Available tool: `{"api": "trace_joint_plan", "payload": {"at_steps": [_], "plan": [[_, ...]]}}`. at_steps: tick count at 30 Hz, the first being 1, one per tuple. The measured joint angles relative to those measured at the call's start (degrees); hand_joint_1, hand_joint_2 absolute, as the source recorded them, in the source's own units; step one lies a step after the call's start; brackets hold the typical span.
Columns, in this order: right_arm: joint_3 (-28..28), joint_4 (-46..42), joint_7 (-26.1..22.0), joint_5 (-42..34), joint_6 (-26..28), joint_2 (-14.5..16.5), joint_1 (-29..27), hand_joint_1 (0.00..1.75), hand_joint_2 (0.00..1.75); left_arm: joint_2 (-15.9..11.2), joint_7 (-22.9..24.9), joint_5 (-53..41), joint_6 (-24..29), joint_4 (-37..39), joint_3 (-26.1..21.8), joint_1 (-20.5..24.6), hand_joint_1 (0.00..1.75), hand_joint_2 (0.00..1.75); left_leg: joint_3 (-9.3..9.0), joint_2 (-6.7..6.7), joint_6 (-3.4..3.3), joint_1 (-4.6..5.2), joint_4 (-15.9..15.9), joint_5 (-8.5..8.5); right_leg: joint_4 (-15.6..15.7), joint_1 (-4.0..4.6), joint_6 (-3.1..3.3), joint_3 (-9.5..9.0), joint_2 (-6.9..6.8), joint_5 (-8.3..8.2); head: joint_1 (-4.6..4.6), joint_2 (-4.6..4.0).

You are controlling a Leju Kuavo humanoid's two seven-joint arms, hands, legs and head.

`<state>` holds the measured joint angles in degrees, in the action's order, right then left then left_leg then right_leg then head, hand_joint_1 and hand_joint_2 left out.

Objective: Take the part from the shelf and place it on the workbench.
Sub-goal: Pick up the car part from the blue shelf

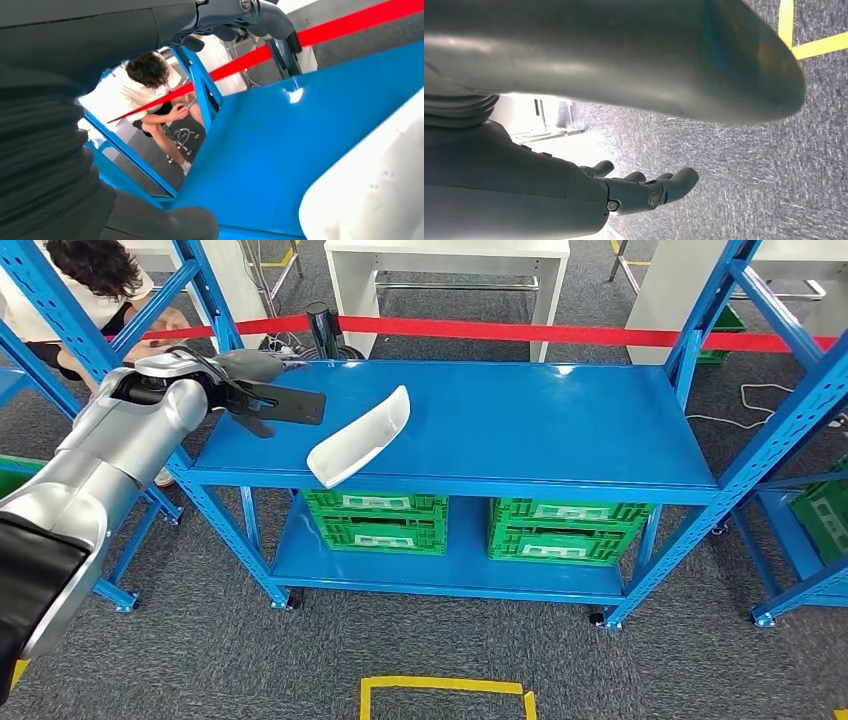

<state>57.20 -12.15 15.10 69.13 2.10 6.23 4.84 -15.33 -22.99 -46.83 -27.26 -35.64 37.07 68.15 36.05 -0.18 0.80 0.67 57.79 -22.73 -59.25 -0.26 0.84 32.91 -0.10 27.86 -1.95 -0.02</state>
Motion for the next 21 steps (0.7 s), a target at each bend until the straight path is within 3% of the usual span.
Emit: {"api": "trace_joint_plan", "payload": {"at_steps": [17,21], "plan": [[1.0,0.0,0.0,-0.37,0.33,0.1,0.06,0.0,0.0,3.41,-1.53,2.63,1.6,3.69,5.7,-3.37,0.0,1.75,0.36,-0.04,-0.16,0.05,0.14,0.05,0.12,-0.23,-0.28,0.2,-0.01,-0.16,0.02,0.0],[1.15,0.0,0.0,-0.36,0.37,0.15,0.06,0.0,0.0,3.77,-2.85,4.22,4.73,4.25,6.17,-5.26,0.0,1.75,0.37,-0.05,-0.18,0.06,0.15,0.04,0.12,-0.25,-0.29,0.2,-0.02,-0.16,0.02,0.0]]}}
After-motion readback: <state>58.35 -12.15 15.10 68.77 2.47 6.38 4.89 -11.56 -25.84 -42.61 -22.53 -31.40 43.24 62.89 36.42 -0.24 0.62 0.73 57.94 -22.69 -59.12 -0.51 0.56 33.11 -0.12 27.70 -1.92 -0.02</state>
